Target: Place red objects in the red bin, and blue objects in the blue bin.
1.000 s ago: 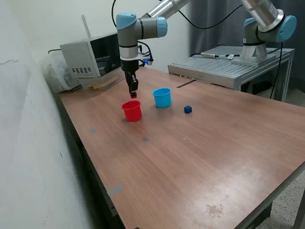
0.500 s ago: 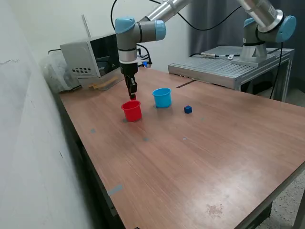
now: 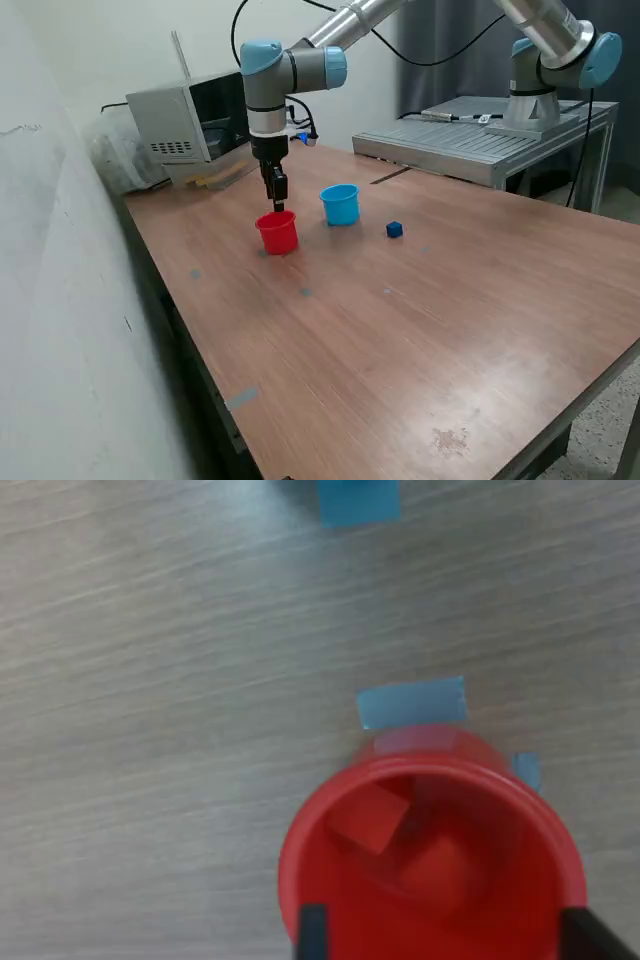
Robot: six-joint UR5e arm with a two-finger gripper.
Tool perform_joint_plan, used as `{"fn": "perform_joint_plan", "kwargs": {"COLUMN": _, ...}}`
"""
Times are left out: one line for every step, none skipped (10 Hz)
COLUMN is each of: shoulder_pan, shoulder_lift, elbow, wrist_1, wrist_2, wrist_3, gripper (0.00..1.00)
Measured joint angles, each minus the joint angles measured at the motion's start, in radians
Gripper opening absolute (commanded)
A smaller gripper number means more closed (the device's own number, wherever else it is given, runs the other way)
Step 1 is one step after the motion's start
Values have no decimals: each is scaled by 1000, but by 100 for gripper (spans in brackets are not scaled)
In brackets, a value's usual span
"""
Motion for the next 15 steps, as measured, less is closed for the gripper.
{"fn": "perform_joint_plan", "kwargs": {"shoulder_pan": 1, "shoulder_lift": 3, "elbow": -1, "wrist_1": 0, "wrist_2": 0, "wrist_3": 0, "gripper": 100}}
{"fn": "perform_joint_plan", "kwargs": {"shoulder_pan": 3, "shoulder_lift": 5, "elbow": -1, "wrist_1": 0, "wrist_2": 0, "wrist_3": 0, "gripper": 100}}
{"fn": "perform_joint_plan", "kwargs": {"shoulder_pan": 8, "shoulder_lift": 5, "elbow": 1, "wrist_1": 2, "wrist_2": -1, "wrist_3": 0, "gripper": 100}}
{"fn": "perform_joint_plan", "kwargs": {"shoulder_pan": 15, "shoulder_lift": -2, "elbow": 11, "wrist_1": 9, "wrist_2": -1, "wrist_3": 1, "gripper": 100}}
{"fn": "perform_joint_plan", "kwargs": {"shoulder_pan": 25, "shoulder_lift": -28, "elbow": 37, "wrist_1": 17, "wrist_2": 0, "wrist_3": 1, "gripper": 100}}
{"fn": "perform_joint_plan", "kwargs": {"shoulder_pan": 36, "shoulder_lift": -75, "elbow": 85, "wrist_1": 25, "wrist_2": 2, "wrist_3": 1, "gripper": 100}}
{"fn": "perform_joint_plan", "kwargs": {"shoulder_pan": 45, "shoulder_lift": -132, "elbow": 147, "wrist_1": 29, "wrist_2": 3, "wrist_3": 1, "gripper": 100}}
{"fn": "perform_joint_plan", "kwargs": {"shoulder_pan": 53, "shoulder_lift": -190, "elbow": 218, "wrist_1": 32, "wrist_2": 4, "wrist_3": 1, "gripper": 100}}
{"fn": "perform_joint_plan", "kwargs": {"shoulder_pan": 58, "shoulder_lift": -248, "elbow": 293, "wrist_1": 34, "wrist_2": 5, "wrist_3": 3, "gripper": 100}}
{"fn": "perform_joint_plan", "kwargs": {"shoulder_pan": 61, "shoulder_lift": -301, "elbow": 366, "wrist_1": 34, "wrist_2": 6, "wrist_3": 8, "gripper": 100}}
{"fn": "perform_joint_plan", "kwargs": {"shoulder_pan": 63, "shoulder_lift": -350, "elbow": 432, "wrist_1": 33, "wrist_2": 7, "wrist_3": 15, "gripper": 100}}
{"fn": "perform_joint_plan", "kwargs": {"shoulder_pan": 65, "shoulder_lift": -393, "elbow": 492, "wrist_1": 31, "wrist_2": 8, "wrist_3": 22, "gripper": 100}}
{"fn": "perform_joint_plan", "kwargs": {"shoulder_pan": 66, "shoulder_lift": -430, "elbow": 546, "wrist_1": 29, "wrist_2": 8, "wrist_3": 31, "gripper": 100}}
{"fn": "perform_joint_plan", "kwargs": {"shoulder_pan": 72, "shoulder_lift": -455, "elbow": 588, "wrist_1": 25, "wrist_2": 9, "wrist_3": 41, "gripper": 100}}
{"fn": "perform_joint_plan", "kwargs": {"shoulder_pan": 88, "shoulder_lift": -473, "elbow": 622, "wrist_1": 15, "wrist_2": 9, "wrist_3": 51, "gripper": 100}}
